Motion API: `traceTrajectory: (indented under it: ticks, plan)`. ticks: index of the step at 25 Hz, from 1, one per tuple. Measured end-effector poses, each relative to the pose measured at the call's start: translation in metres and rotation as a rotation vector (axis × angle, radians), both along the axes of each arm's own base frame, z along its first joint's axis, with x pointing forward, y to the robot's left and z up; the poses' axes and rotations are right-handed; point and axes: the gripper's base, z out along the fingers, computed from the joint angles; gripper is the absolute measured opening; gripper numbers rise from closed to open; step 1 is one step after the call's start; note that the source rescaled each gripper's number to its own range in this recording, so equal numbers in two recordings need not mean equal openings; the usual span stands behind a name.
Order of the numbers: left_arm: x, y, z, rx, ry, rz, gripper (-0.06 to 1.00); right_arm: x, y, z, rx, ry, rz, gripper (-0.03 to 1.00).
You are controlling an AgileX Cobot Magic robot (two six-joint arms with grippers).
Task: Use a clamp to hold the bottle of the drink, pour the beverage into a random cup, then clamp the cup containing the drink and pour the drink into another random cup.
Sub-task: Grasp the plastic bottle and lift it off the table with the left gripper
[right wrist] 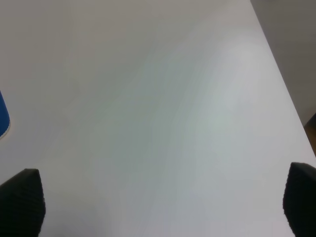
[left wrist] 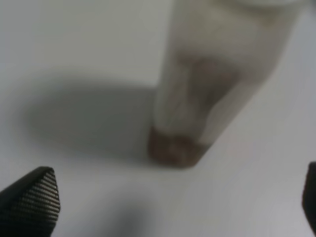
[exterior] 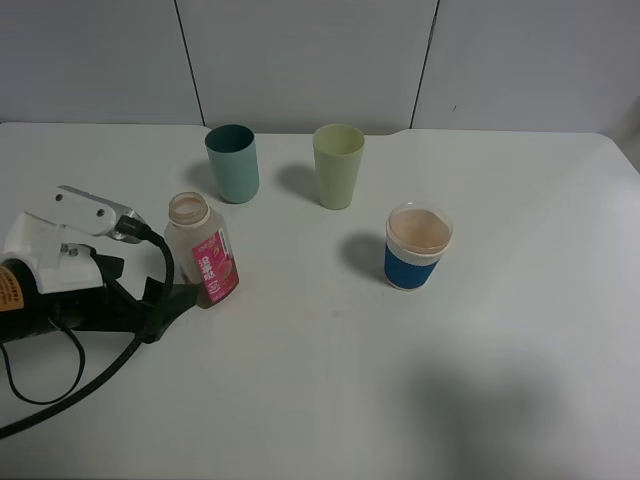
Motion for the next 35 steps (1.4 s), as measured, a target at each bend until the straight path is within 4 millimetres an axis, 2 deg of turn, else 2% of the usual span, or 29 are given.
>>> traceTrajectory:
  ticks: [4, 19, 28, 35]
  plan:
    - [0.006, -0.008, -0.004, -0.032, -0.079, -0.055, 1.00, 0.000, 0.000, 0.000, 0.000, 0.000, 0.000, 0.89]
    - [0.025, -0.023, -0.044, -0.103, -0.163, -0.089, 1.00, 0.000, 0.000, 0.000, 0.000, 0.000, 0.000, 0.89]
    - [0.029, -0.025, -0.052, -0.145, -0.209, -0.085, 1.00, 0.000, 0.000, 0.000, 0.000, 0.000, 0.000, 0.89]
    - [0.045, -0.035, -0.055, -0.157, -0.233, -0.086, 1.00, 0.000, 0.000, 0.000, 0.000, 0.000, 0.000, 0.89]
